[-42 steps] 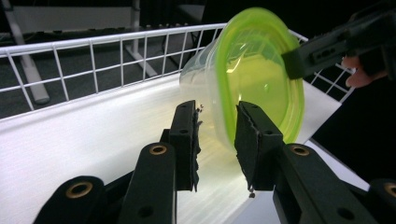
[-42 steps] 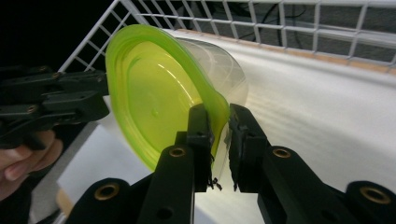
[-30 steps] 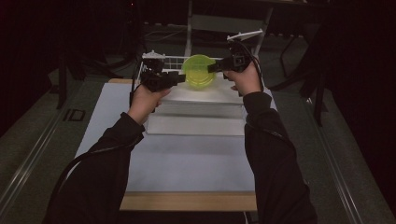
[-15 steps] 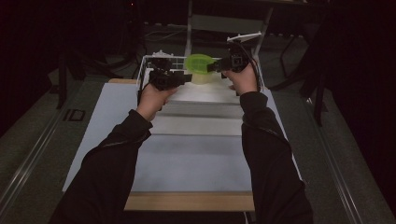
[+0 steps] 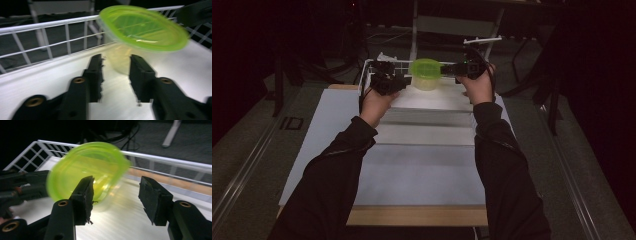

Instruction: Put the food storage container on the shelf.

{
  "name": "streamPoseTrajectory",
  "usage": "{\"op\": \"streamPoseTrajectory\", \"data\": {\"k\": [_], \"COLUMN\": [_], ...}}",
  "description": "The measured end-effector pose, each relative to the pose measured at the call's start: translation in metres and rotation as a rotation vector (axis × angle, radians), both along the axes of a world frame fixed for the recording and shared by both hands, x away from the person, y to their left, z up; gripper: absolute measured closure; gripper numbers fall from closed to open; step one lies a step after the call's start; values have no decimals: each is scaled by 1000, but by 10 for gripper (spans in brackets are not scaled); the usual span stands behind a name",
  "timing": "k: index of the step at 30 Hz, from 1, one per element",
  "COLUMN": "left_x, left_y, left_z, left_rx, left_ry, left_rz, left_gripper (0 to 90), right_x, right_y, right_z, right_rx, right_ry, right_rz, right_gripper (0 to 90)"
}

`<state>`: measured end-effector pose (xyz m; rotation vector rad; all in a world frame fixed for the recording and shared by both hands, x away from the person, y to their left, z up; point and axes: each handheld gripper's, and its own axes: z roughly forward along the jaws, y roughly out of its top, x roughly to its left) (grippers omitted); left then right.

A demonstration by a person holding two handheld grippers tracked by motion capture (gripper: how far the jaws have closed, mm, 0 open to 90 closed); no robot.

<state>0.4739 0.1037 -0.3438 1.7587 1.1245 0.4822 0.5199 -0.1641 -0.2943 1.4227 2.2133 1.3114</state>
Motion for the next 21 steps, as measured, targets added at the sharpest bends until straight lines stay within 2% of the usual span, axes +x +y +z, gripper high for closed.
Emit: {"op": "streamPoseTrajectory", "data": {"k": [1,3,4,6,7,8,9,10,12,13,14,15,17,18,19,21], "left_x": [2,5,6,9,9,14,16,18,22,22,22,30,33,35,37,38], "left_y": [-1,-2,-2,-3,-3,-2,-2,-2,-3,-3,-3,-5,-8,-9,-9,-12], "left_z": [-1,-1,0,2,2,3,3,4,4,4,4,5,5,5,5,5], "left_rx": [7,14,9,13,13,20,31,31,59,59,59,52,69,68,48,49], "left_ry": [-1,11,14,34,34,49,55,66,71,71,71,97,91,104,114,115], "left_rz": [0,21,27,58,58,85,100,105,114,114,114,114,105,104,101,86], "left_gripper": [656,656,659,671,671,671,703,721,749,791,791,816,815,815,815,815], "right_x": [0,0,1,4,4,5,8,9,12,12,13,16,19,20,22,24], "right_y": [-3,-9,-11,-9,-9,-7,0,4,10,10,11,14,15,16,17,18], "right_z": [-1,-3,-5,-10,-10,-13,-18,-20,-24,-24,-24,-27,-31,-32,-34,-36], "right_rx": [-1,-36,-39,-86,-86,-105,-119,-133,-135,-135,-140,-137,-137,-125,-126,-93], "right_ry": [-9,-29,-33,-23,-23,-19,-1,2,15,15,13,16,23,20,20,33], "right_rz": [-11,-42,-52,-51,-51,-44,-14,-12,-13,-13,-28,-43,-50,-57,-61,-68], "right_gripper": [450,460,514,550,550,606,699,769,816,816,840,842,841,841,839,839]}}
